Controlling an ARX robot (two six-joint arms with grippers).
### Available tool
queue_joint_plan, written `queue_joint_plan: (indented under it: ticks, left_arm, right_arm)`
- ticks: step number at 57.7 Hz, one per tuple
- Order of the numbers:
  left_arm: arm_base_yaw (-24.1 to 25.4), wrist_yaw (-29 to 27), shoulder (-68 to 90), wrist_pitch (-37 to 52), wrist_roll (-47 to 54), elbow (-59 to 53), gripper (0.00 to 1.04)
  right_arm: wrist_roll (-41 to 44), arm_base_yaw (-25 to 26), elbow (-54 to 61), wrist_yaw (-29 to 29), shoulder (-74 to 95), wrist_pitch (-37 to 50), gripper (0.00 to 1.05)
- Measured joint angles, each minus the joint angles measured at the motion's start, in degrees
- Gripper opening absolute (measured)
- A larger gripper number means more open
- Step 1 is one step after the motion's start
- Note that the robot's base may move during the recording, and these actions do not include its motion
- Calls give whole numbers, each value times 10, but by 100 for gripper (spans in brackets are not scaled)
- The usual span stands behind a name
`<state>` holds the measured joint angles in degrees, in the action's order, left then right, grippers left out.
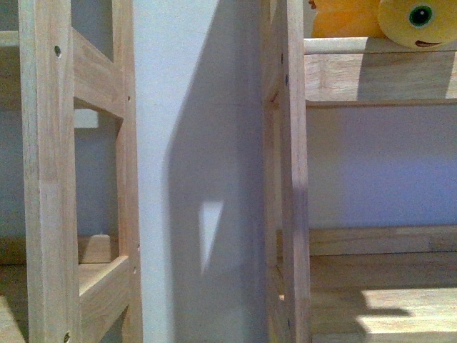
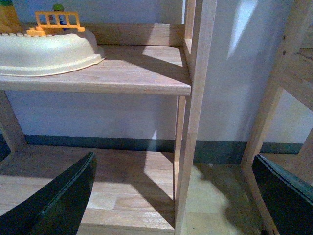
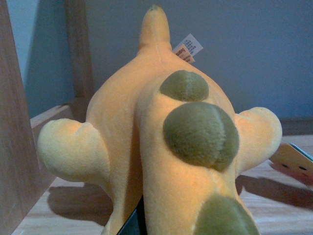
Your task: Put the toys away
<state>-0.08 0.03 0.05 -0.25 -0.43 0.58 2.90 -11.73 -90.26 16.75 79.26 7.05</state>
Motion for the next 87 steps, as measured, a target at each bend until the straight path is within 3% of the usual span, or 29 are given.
queue_joint_plan:
  ticks: [26,61,87]
  left_arm:
    - [0,0,0,0,0,0,98]
    - [0,0,0,0,0,0,98]
    - [0,0,0,0,0,0,98]
  right_arm:
    - [-76,10,-202,-17,149,-72,7]
    - [-159,42,-208,-38,182,-61,7]
    - [-162,51,-195,-28,178,-58,74]
